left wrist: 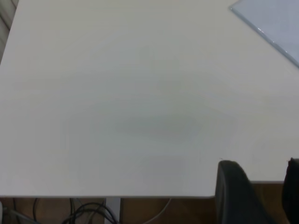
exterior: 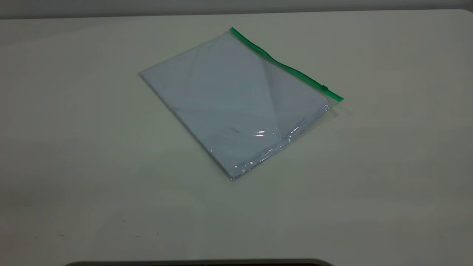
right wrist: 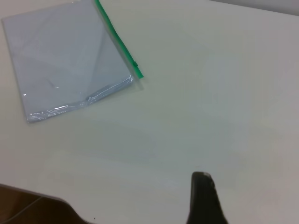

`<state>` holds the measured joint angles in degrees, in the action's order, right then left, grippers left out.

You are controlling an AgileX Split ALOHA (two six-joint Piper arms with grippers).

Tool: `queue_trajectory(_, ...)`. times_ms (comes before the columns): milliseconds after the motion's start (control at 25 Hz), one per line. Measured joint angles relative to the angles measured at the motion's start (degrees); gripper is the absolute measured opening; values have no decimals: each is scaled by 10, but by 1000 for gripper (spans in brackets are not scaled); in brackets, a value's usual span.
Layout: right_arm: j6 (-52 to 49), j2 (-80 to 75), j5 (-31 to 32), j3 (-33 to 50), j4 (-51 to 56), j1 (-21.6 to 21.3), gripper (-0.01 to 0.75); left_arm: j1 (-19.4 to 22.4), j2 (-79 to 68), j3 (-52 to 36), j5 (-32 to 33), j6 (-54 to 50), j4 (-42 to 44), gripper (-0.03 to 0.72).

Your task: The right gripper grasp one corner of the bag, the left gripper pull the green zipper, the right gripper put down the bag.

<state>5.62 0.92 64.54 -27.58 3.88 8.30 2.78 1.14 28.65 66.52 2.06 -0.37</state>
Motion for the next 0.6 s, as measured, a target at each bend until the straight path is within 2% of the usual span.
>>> queue_trajectory(400,0,0,0,0,0,0,520,0,0,0,-1,0,-2,315)
queue_trajectory(600,0,0,0,0,0,0,520,0,0,0,-21,0,-47,315)
